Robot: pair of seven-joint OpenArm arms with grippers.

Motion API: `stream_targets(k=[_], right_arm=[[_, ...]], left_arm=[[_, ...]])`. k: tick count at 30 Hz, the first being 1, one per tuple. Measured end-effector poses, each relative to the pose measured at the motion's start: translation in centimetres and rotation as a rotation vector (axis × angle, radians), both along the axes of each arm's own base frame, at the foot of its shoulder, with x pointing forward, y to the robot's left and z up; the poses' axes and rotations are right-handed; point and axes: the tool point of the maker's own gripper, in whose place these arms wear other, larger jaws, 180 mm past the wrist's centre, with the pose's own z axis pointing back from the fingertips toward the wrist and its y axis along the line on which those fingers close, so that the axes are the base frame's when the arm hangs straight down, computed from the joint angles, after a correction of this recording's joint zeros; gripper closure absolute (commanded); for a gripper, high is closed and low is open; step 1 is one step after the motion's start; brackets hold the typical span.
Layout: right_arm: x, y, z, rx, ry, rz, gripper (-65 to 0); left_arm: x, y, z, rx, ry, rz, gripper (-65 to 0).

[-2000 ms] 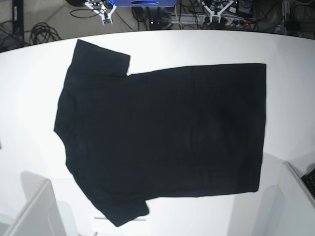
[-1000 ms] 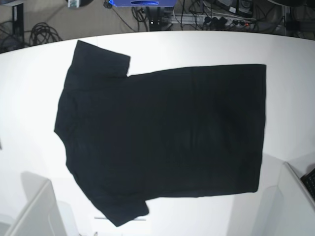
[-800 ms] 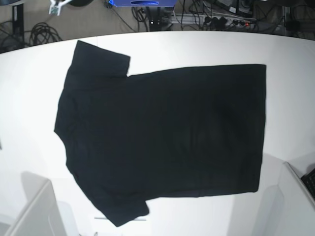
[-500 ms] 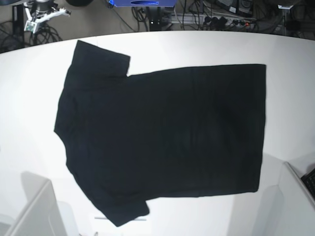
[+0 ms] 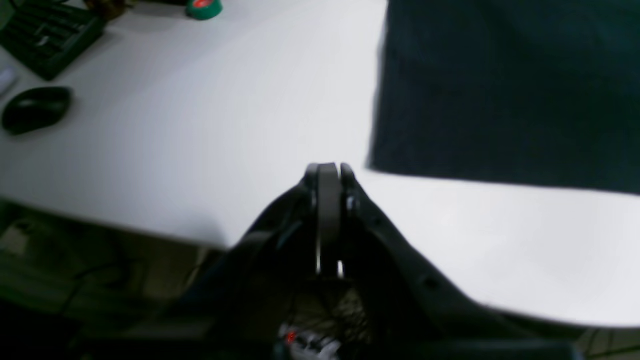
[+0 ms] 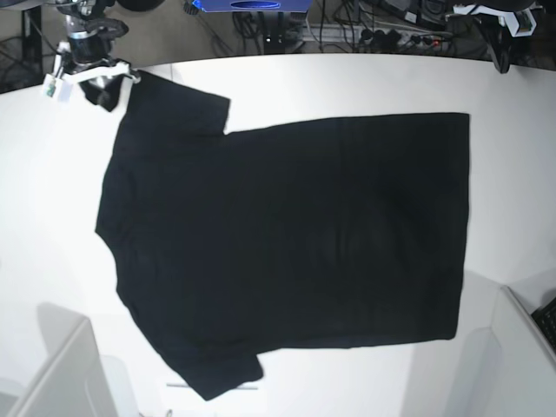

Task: Fold the T-shirt properly
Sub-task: 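Lower both grippers and grasp the shirt's shoulder corners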

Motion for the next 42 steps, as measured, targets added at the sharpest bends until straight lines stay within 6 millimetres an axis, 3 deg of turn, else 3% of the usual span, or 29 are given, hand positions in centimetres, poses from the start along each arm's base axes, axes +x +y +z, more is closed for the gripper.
stream_targets(k=[2,3,8,11,15,19,27,31,33,38,42], right_arm=[[0.6,0.9,0.5,0.083,-0.030,0.056,-40.8],[1.1,0.8,0.7,0.111,-0.050,0.059,-42.6],[1.5,-0.5,-0.9,0.162,0.010,0.068,-37.5],[1.1,-1.3,-2.7,0.191,0.064,0.039,-37.1],[-0.1,-1.9,-4.9,0.221,0.138,0.019,-37.1],[-0.2,-1.3,-6.1,0.238,0.159,0.047,-37.1],[0.5,2.1,-6.8,0.287,0.130,0.129,-36.9],[0.5,2.7,-7.1,0.261,0.135,0.150,-36.2],[0.6,2.5,-7.2,0.244,0.141,0.156,-30.0],[-0.2,2.6,-7.8,0.235,0.192,0.172,0.0],[-0.2,2.7,-7.9,0.237,0.195,0.173,0.0]], left_arm=[[0.3,0.2,0.2,0.005,-0.010,-0.001,0.0],[0.4,0.3,0.2,0.008,-0.012,0.001,-7.1],[1.0,1.1,0.1,-0.076,-0.071,0.079,-36.4],[1.9,1.2,-0.8,-0.253,-0.063,0.072,-44.6],[4.0,0.8,-1.5,-0.472,-0.043,0.026,-43.3],[4.7,2.8,-1.5,-0.474,-0.006,0.035,-43.3],[4.8,5.0,-2.8,-0.530,0.084,0.067,-43.3],[5.2,4.1,-3.9,-0.529,0.128,0.040,-43.1],[5.6,3.6,-5.1,-0.518,0.165,0.030,-43.1],[6.6,2.4,-8.3,-0.609,0.178,0.042,-43.1],[7.2,0.7,-9.8,-0.650,0.208,0.017,-43.1]])
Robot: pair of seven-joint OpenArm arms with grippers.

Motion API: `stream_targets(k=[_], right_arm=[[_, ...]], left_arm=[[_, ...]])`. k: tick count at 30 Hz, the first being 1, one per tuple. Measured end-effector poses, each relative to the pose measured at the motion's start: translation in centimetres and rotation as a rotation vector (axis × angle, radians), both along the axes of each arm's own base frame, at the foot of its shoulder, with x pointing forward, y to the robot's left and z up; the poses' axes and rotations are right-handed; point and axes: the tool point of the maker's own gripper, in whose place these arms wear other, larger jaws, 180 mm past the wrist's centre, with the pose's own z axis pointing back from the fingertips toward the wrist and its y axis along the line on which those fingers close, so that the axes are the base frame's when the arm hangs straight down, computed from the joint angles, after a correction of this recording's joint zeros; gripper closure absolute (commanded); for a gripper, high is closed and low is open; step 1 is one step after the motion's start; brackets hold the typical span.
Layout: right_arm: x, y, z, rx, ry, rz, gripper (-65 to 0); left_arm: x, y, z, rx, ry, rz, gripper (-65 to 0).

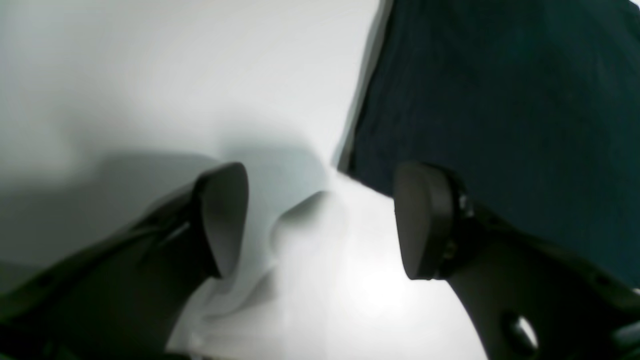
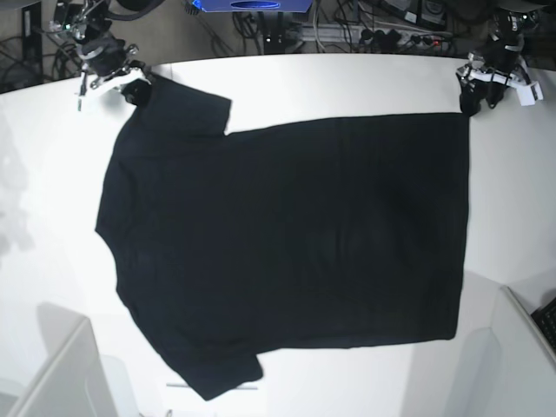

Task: Fold the T-shirt properly
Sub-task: 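Lower both grippers and grasp the shirt's shoulder corners, then pull the grasped shoulder edge toward the robot with both grippers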

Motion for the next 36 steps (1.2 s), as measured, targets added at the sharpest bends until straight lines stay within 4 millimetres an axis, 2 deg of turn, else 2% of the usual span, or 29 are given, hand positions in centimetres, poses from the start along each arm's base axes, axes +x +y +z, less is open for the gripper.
stream_targets(k=[4,9,14,19,24,31,36], right_arm=[[0.0,0.0,0.0,0.000,0.001,0.001,0.0],[0.0,0.0,0.0,-0.001,0.000,0.001,0.0],[0.0,0.0,0.0,-0.001,0.001,0.001,0.0],[0.0,0.0,0.0,-0.001,0.001,0.001,0.0],[0.0,-0.2,0.0,-0.005,0.003,0.004,0.0],[-0.1,-0.5,0.2,-0.018,0.010,0.022,0.0],[-1.3,-1.4,0.5,-0.043,0.031,0.006,0.0]], left_arm=[[2.0,-1.4,-0.1,-0.031,-0.035,-0.027,-43.1],[3.3,-0.6,-0.6,-0.067,-0.081,0.031,-43.1],[4.5,-1.5,-1.0,-0.107,-0.102,0.042,-36.7],[5.0,-2.9,-1.5,-0.145,-0.071,0.000,-21.4],[4.6,-3.1,-2.1,-0.147,-0.041,-0.011,0.0],[4.1,-3.2,-2.2,-0.142,-0.027,-0.019,0.0],[2.8,-2.6,-2.0,-0.107,0.007,-0.043,0.0]])
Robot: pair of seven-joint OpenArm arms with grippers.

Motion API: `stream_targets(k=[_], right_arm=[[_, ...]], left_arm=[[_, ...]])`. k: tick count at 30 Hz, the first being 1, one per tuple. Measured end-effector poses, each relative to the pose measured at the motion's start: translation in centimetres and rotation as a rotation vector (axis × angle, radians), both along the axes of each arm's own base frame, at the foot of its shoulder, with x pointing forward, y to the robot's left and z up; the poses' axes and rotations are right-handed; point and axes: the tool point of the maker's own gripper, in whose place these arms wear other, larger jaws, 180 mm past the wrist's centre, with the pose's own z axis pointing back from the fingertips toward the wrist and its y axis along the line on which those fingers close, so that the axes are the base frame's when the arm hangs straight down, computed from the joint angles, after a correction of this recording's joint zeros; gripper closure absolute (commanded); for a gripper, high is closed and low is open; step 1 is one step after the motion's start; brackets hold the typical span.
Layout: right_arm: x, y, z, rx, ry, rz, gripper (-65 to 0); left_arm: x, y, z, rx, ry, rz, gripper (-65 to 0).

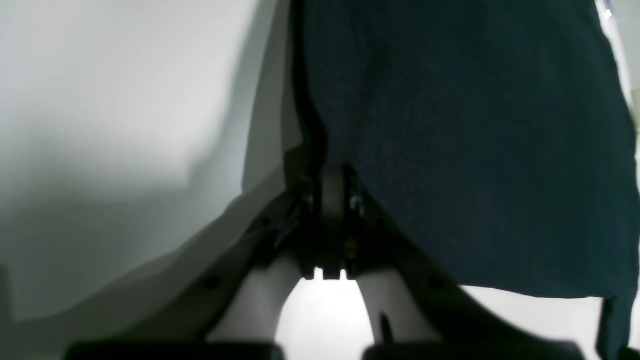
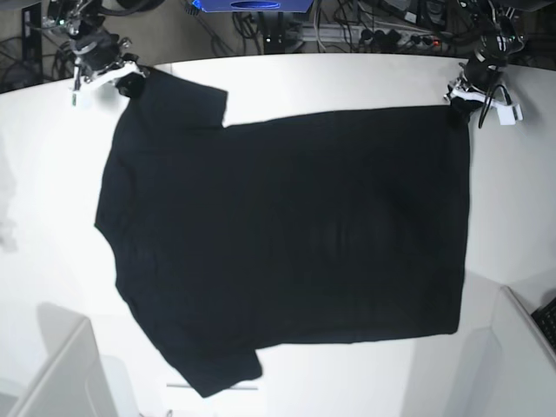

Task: Fold the T-shirt properly
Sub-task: 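Pull the grasped shoulder edge toward the robot with both grippers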

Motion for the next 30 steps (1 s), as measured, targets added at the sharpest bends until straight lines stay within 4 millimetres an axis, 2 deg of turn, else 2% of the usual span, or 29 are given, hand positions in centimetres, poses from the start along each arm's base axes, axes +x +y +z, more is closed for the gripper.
stream_targets(k=[3,8,12,16,19,24,30], right_arm=[[-0.9,0.0,0.0,-0.004,0.015,0.000,0.0],[-2.7,0.1,0.4,-0.032,0.057,0.030,0.0],[-3.1,0.0,1.2,-0.062,0.069,0.050,0.0],[-1.6,0.2,3.3,-0.093,0.003,0.077,0.0],[-0.5,0.5,4.7,-0.109,-0.044,0.092,0.0],[2.0,0.9,6.1,-0.118,-0.113,0.107,0.0],[4.4,0.8,7.2,-0.128,-0.173,0.110,0.0]], left_arm=[[-1.2,0.1,0.2,0.060,0.036,-0.038,0.0],[-2.1,0.0,0.5,0.138,0.079,-0.092,0.0],[-3.1,0.1,0.4,0.135,0.097,-0.089,0.0],[-3.5,-0.2,1.0,0.163,0.110,-0.120,0.0],[-2.6,-0.6,2.3,0.185,0.074,-0.139,0.0],[-1.9,-1.4,3.2,0.199,0.089,-0.193,0.0],[1.0,-1.9,4.9,0.214,0.032,-0.217,0.0]])
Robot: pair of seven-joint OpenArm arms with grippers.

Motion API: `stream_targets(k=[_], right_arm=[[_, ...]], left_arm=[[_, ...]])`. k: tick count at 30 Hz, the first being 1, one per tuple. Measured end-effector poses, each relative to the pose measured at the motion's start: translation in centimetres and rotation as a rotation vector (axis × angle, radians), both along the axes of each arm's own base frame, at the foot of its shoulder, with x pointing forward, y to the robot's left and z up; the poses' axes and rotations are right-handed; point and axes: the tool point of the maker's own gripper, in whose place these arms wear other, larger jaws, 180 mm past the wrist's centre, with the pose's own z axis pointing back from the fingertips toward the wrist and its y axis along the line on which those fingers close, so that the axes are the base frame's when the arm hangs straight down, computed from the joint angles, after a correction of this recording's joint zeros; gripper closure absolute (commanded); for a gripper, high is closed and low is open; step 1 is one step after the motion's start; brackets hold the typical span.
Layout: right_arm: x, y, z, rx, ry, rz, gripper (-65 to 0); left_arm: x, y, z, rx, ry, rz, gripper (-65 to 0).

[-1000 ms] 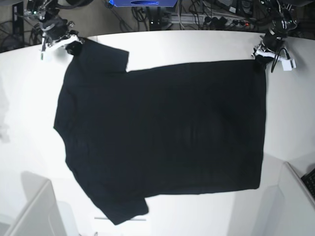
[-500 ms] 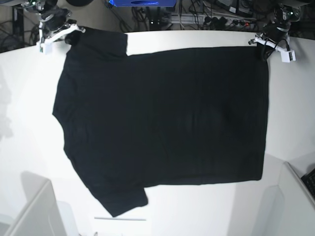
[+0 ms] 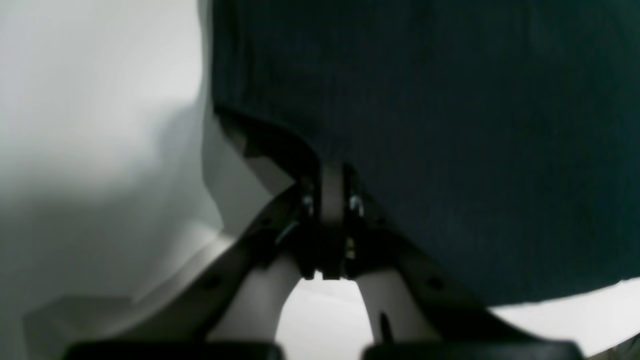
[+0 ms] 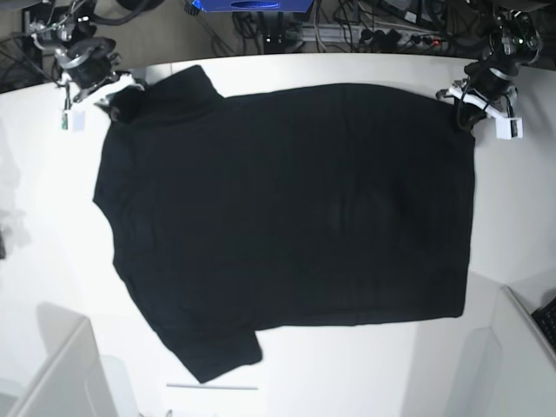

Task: Fold the T-shirt properly
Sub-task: 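Pull the grasped shoulder edge toward the robot with both grippers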

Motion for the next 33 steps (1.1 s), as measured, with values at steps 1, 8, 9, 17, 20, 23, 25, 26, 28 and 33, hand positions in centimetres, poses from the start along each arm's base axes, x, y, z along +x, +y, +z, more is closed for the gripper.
stream_targets(k=[1,8,9,17,20,23,25,26,28,33], right_arm=[[0.6,0.0,0.3,-0.002,-0.015,0.001,0.0],[3.7,0.5,1.2,0.002,-0.011,0.047,0.0],[4.4,0.5,1.5,0.002,-0.020,0.050,0.0],[8.4,1.0,3.7,0.005,-0.063,0.086,0.0],[9.7,0.3,4.1,-0.061,-0.058,0.084,0.0],[11.0,-0.1,4.5,-0.090,-0.069,0.068,0.0],[11.7,-0.2,4.2,-0.092,-0.062,0.060,0.0],[12.0,-0.2,4.1,-0.084,-0.062,0.059,0.0],[12.7,-0.2,4.0,-0.075,-0.061,0.057,0.0],[14.0,-0.1,2.4,-0.027,-0.028,0.049,0.0]], left_arm=[[0.1,-0.1,-0.1,-0.002,0.012,-0.006,0.0],[1.2,-0.2,0.2,-0.003,-0.005,-0.008,0.0],[1.4,-0.1,0.3,-0.004,-0.008,-0.005,0.0],[2.6,0.3,0.6,-0.015,-0.031,0.027,0.0],[3.1,1.0,0.0,-0.032,-0.018,0.086,0.0],[3.5,1.1,-0.1,-0.042,-0.023,0.092,0.0],[4.0,1.1,-0.1,-0.047,-0.030,0.096,0.0],[4.1,1.1,-0.1,-0.051,-0.032,0.097,0.0],[4.4,1.2,-0.3,-0.057,-0.034,0.102,0.0],[5.2,1.4,-0.4,-0.071,-0.043,0.111,0.0]])
